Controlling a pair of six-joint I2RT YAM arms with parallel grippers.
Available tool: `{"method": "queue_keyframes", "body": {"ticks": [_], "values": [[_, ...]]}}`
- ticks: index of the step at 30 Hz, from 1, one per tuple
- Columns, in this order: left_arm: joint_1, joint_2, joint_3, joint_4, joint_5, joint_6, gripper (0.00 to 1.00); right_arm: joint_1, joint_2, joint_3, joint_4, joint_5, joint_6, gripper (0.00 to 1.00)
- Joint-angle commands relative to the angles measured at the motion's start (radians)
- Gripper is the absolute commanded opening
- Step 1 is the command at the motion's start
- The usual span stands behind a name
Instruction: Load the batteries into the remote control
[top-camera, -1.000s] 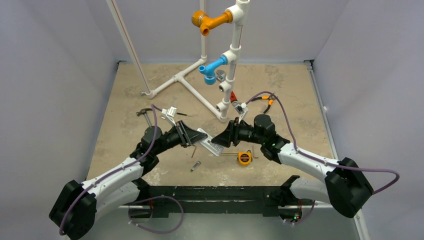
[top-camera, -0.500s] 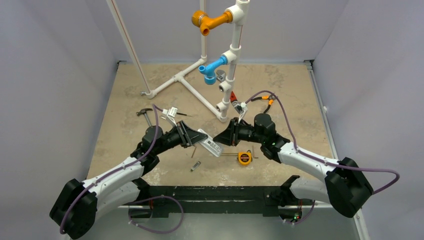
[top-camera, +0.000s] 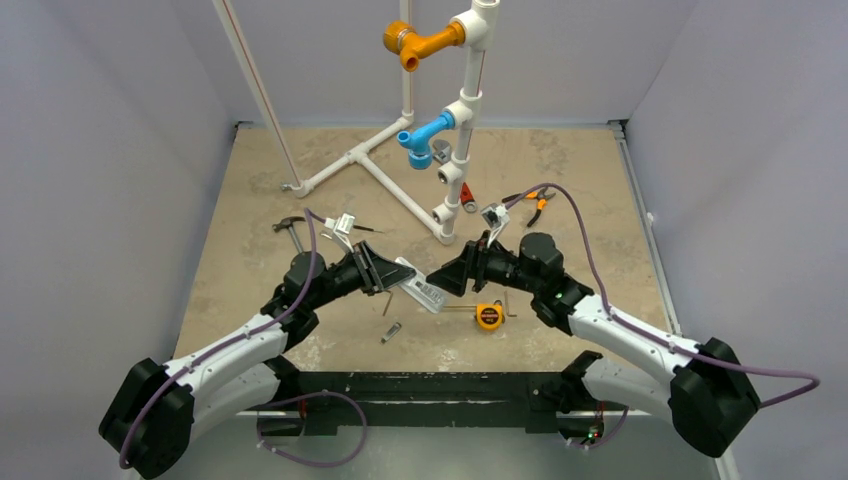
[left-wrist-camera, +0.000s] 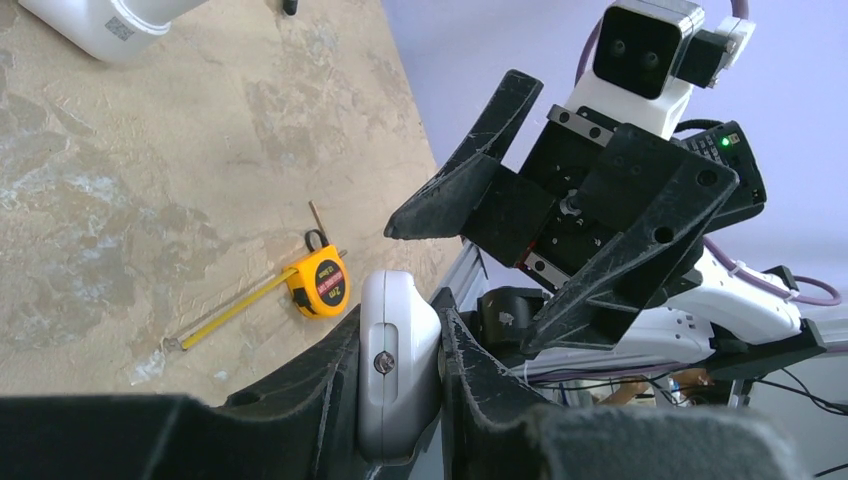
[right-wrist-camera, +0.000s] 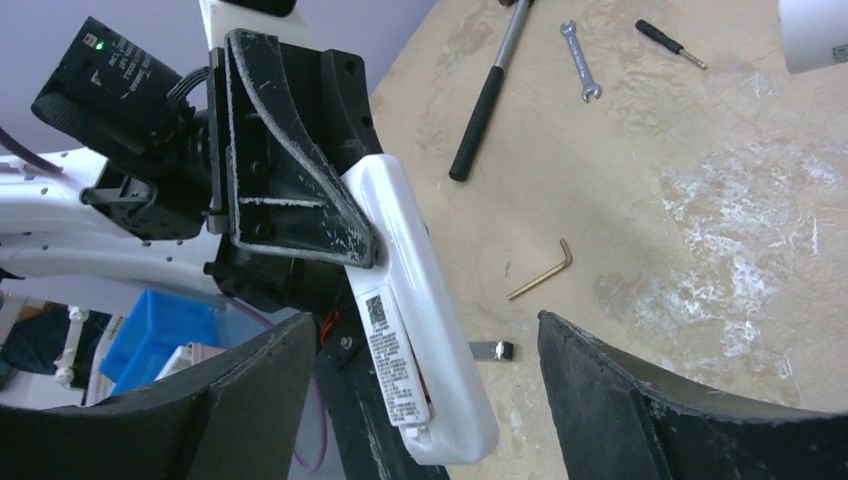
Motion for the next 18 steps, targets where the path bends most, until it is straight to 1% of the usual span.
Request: {"method": "queue_keyframes", "body": {"ticks": [1, 4, 10, 12, 18], "values": [[0.003, -0.02, 0.044, 0.067, 0.006, -0.005, 0.0, 0.001, -0.055, -0.045, 0.018, 0.062, 0.04, 0.86], [0.003, -0.021, 0.043, 0.069, 0.006, -0.006, 0.0, 0.002, -0.044, -0.066, 0.052, 0.029, 0.076, 0.88], [0.003, -0.022, 0.043, 0.072, 0.014, -0.006, 0.0, 0.001, 0.026, -0.105, 0.19, -0.057, 0.154, 0.88], [0.003, -0.026, 0.042, 0.07, 0.014, -0.006, 0.0, 0.002, 0.039, -0.104, 0.209, -0.067, 0.162, 0.88], [0.003, -0.034, 0.042, 0.061, 0.013, -0.005, 0.0, 0.001, 0.078, -0.08, 0.209, -0.081, 0.157, 0.79]]}}
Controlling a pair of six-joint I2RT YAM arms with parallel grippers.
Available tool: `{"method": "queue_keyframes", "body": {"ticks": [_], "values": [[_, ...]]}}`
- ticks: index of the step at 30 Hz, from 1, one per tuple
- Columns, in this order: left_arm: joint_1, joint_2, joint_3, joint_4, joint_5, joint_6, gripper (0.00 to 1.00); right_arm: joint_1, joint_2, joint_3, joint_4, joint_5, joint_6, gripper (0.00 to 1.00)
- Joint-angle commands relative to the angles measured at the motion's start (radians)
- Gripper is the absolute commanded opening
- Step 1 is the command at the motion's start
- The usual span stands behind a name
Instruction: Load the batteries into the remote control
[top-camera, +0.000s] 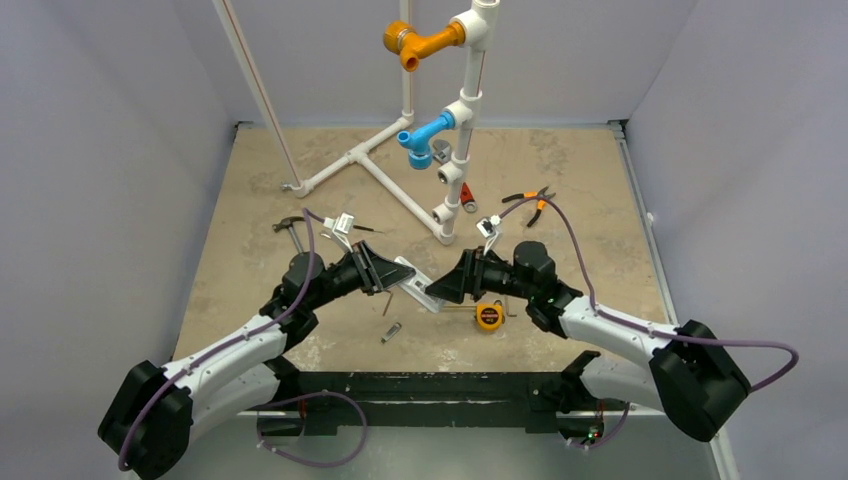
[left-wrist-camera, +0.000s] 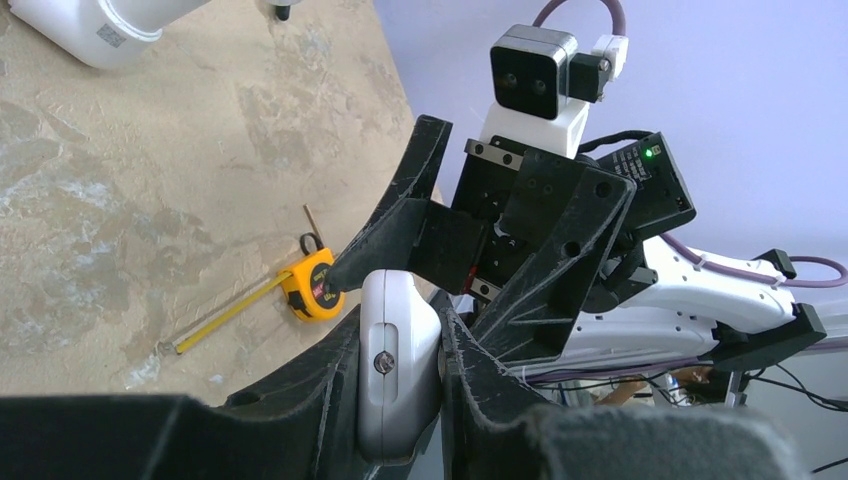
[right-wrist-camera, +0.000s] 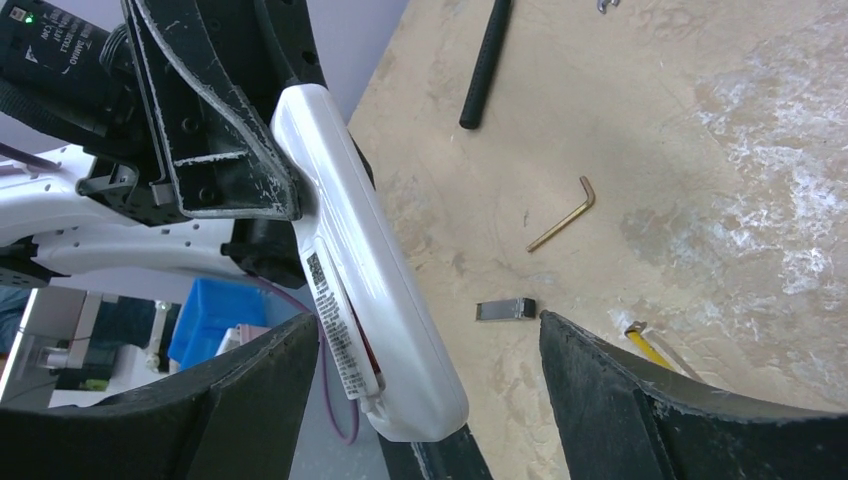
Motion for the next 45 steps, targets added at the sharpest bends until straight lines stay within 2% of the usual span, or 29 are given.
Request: {"method": "queue_keyframes", "body": {"ticks": [1, 4, 12, 21, 35, 39, 45], "values": [[0.002, -0.025, 0.041, 0.057, 0.012, -0.004, 0.0, 0.001, 0.017, 0.026, 0.073, -0.035, 0.016, 0.78], [0.003, -0.03, 0.042, 0.051, 0.011, -0.002, 0.0, 0.001, 0.027, 0.024, 0.074, -0.032, 0.015, 0.72], [0.002, -0.026, 0.046, 0.048, 0.013, -0.001, 0.0, 0.001, 0.035, 0.028, 0.069, -0.018, 0.007, 0.64], [0.003, -0.023, 0.044, 0.049, 0.014, -0.001, 0.0, 0.001, 0.038, 0.034, 0.052, -0.015, -0.007, 0.46], [0.002, -0.02, 0.047, 0.047, 0.011, 0.001, 0.0, 0.001, 0.027, 0.037, 0.037, -0.012, -0.025, 0.3], [0.002, -0.019, 0.046, 0.049, 0.01, -0.001, 0.0, 0.001, 0.008, 0.029, 0.036, -0.003, -0.026, 0.31], [0.002, -0.026, 0.044, 0.049, 0.008, 0.0, 0.0, 0.001, -0.075, -0.002, 0.016, 0.044, -0.032, 0.69]]}}
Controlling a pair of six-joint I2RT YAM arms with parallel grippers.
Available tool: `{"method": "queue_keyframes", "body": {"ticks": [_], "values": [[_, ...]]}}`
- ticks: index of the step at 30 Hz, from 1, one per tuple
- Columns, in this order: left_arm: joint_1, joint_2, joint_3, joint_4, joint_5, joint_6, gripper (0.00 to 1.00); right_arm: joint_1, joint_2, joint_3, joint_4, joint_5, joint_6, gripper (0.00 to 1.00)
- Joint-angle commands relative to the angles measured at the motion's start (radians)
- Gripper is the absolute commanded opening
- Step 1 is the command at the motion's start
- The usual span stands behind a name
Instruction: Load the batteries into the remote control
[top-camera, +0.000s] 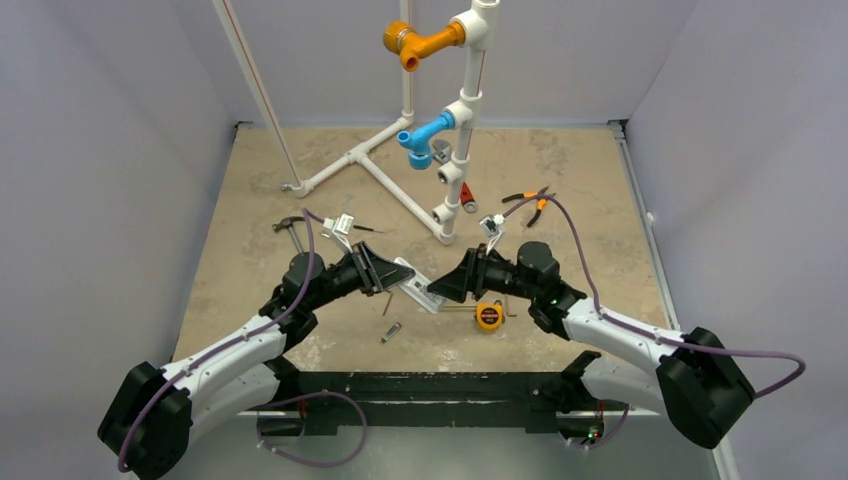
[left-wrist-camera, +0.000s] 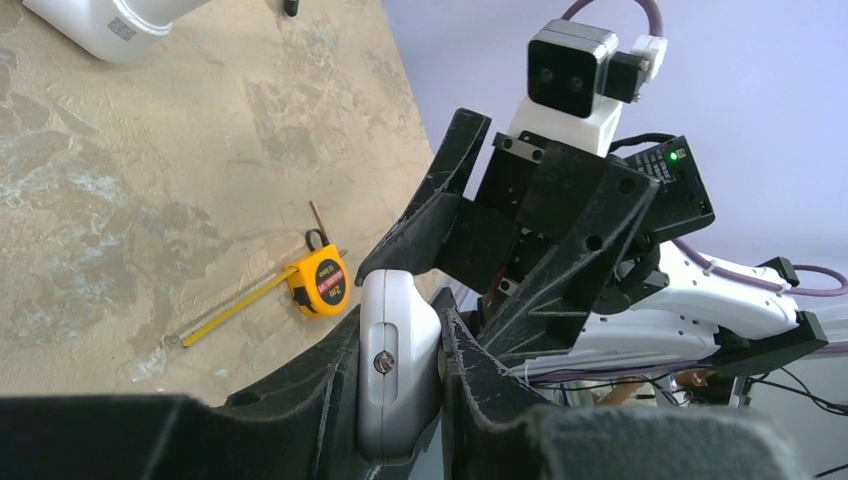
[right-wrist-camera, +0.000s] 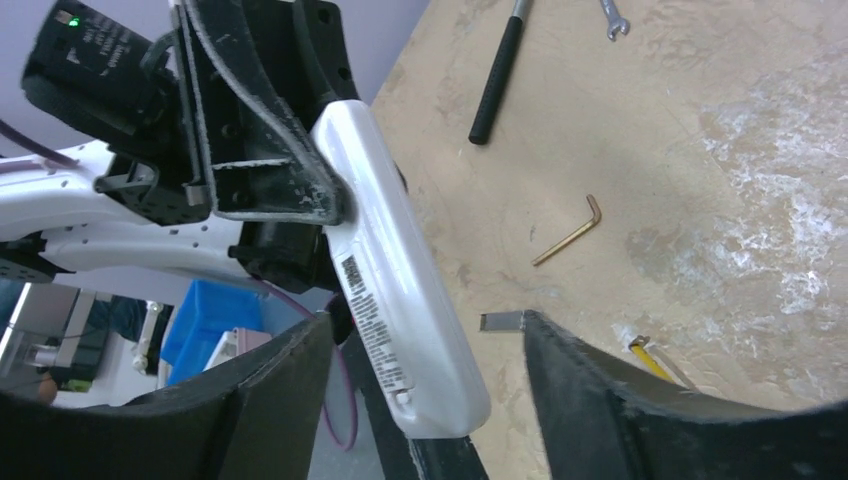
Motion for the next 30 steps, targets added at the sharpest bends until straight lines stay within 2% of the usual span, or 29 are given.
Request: {"method": "queue_keyframes", "body": {"ticks": [1, 5, 14, 22, 27, 30], "values": [[0.002, -0.017, 0.043, 0.073, 0.011, -0.004, 0.0, 0.0, -0.074, -0.015, 0.008, 0.05, -0.015, 0.75], [0.003, -0.015, 0.044, 0.086, 0.006, -0.007, 0.0, 0.0, -0.084, -0.047, 0.058, 0.046, 0.032, 0.85], [0.003, -0.035, 0.068, 0.097, 0.008, -0.003, 0.0, -0.001, 0.032, -0.085, 0.318, -0.019, 0.173, 0.85], [0.003, -0.029, 0.058, 0.177, 0.031, -0.017, 0.0, 0.0, 0.091, -0.086, 0.527, -0.031, 0.278, 0.72], [0.004, -0.033, 0.054, 0.187, 0.022, -0.019, 0.0, 0.0, 0.103, -0.067, 0.536, -0.057, 0.282, 0.58], [0.002, -0.032, 0.053, 0.187, 0.02, -0.017, 0.0, 0.0, 0.104, -0.066, 0.531, -0.067, 0.275, 0.55]]}}
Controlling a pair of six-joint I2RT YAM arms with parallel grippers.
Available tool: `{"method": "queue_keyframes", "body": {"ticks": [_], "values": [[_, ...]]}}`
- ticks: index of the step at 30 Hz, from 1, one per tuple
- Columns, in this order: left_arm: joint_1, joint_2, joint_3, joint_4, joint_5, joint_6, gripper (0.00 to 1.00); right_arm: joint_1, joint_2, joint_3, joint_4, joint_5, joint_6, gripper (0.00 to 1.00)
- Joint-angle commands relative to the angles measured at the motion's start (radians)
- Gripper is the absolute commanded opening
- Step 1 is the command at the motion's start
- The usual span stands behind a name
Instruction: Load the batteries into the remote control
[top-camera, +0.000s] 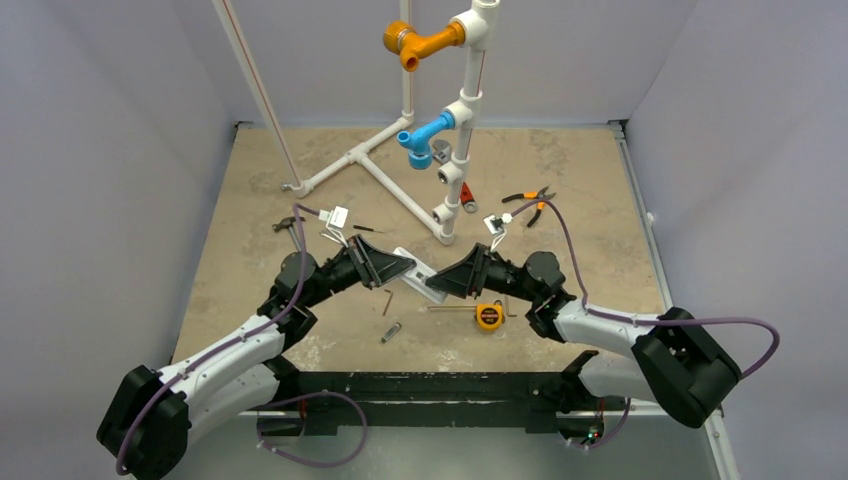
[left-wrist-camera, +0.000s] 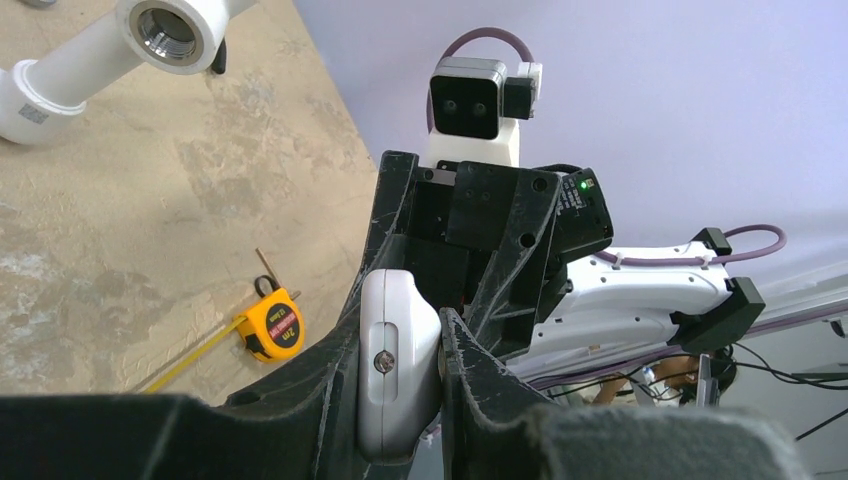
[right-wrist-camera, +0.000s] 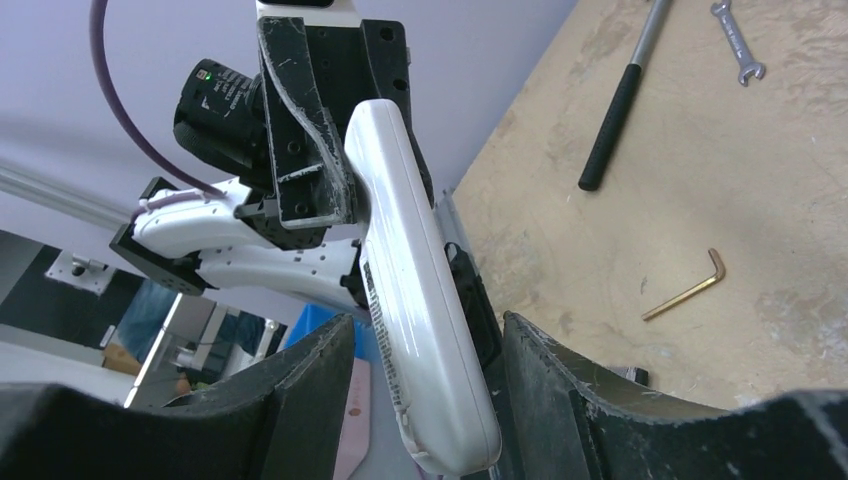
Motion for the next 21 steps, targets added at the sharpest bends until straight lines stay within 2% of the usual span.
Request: {"method": "queue_keyframes", "body": {"ticks": [1, 11, 18, 21], "values": [[0.003, -0.016, 0.028, 0.079, 0.005, -0.008, 0.0, 0.0, 0.006, 0.017, 0.06, -0.037, 0.005, 0.55], [0.002, -0.016, 0.027, 0.081, -0.006, -0.01, 0.0, 0.0, 0.019, 0.011, 0.06, -0.049, -0.015, 0.3], [0.003, -0.021, 0.018, 0.084, -0.019, -0.01, 0.0, -0.001, 0.018, 0.022, 0.011, -0.075, -0.054, 0.0], [0.003, -0.033, 0.01, 0.09, -0.031, -0.01, 0.0, 0.0, -0.001, 0.023, -0.008, -0.068, -0.065, 0.0]]}}
